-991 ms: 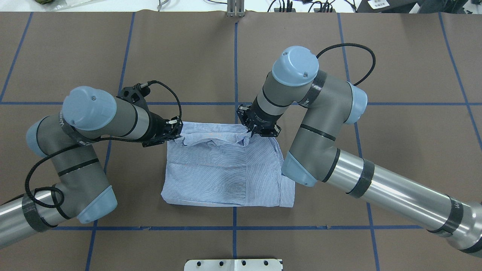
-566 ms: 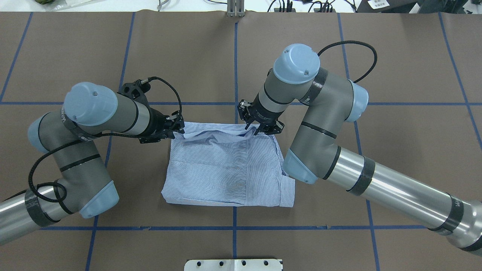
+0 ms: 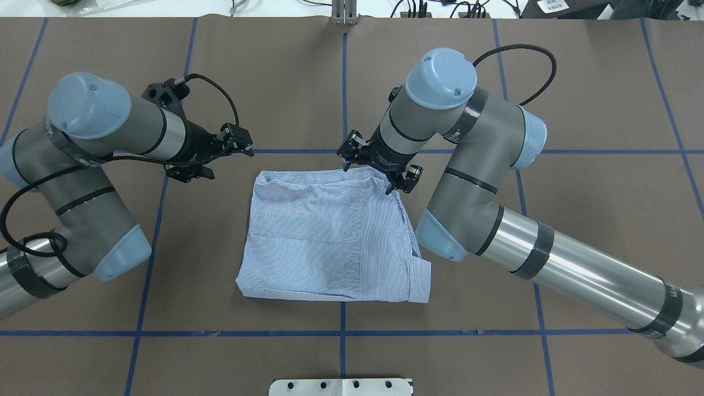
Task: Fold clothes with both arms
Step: 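Press the fold with the right gripper while the left gripper withdraws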
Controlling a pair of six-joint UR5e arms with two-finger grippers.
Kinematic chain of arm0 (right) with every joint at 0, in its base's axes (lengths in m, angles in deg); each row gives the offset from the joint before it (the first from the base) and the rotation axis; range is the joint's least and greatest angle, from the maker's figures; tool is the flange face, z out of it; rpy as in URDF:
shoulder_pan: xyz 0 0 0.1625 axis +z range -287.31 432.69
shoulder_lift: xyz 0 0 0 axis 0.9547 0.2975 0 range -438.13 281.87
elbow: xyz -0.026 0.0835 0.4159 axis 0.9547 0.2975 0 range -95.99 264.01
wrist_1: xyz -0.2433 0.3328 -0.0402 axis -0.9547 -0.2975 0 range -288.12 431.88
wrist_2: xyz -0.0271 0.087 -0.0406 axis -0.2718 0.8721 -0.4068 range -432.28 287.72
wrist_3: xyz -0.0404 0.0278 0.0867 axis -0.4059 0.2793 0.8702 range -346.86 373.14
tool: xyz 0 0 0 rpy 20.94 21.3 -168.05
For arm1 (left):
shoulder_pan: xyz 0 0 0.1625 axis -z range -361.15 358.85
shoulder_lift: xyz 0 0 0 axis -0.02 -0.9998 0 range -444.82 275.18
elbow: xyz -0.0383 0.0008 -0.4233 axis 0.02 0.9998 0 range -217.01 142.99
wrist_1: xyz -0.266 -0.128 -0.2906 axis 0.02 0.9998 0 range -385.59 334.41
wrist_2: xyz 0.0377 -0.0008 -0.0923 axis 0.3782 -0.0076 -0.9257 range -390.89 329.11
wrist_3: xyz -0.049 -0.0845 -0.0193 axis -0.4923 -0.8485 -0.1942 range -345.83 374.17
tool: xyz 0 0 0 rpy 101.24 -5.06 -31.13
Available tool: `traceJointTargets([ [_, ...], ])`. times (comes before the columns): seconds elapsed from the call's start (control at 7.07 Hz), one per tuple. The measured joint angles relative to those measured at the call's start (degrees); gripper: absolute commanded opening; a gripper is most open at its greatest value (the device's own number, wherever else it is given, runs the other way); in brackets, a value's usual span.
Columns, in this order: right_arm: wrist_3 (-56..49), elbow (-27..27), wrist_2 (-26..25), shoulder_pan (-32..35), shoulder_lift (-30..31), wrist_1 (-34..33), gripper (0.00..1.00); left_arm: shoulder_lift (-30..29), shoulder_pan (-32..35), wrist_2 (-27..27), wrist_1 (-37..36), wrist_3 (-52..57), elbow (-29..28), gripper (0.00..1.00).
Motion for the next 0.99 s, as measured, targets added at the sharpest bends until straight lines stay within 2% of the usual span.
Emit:
traceJointTargets([
  [0.42,-10.87,0.78,-8.14,-6.57,-0.44,-0.37,1.00,2.17,2.04,-0.59,-1.44,4.39,1.11,1.00],
  [0.99,-27.20,10.06,-16.26,-5.89,-4.53,-0.25,1.00,2.49,2.22,-0.64,-1.50,4.48,1.27,1.00],
])
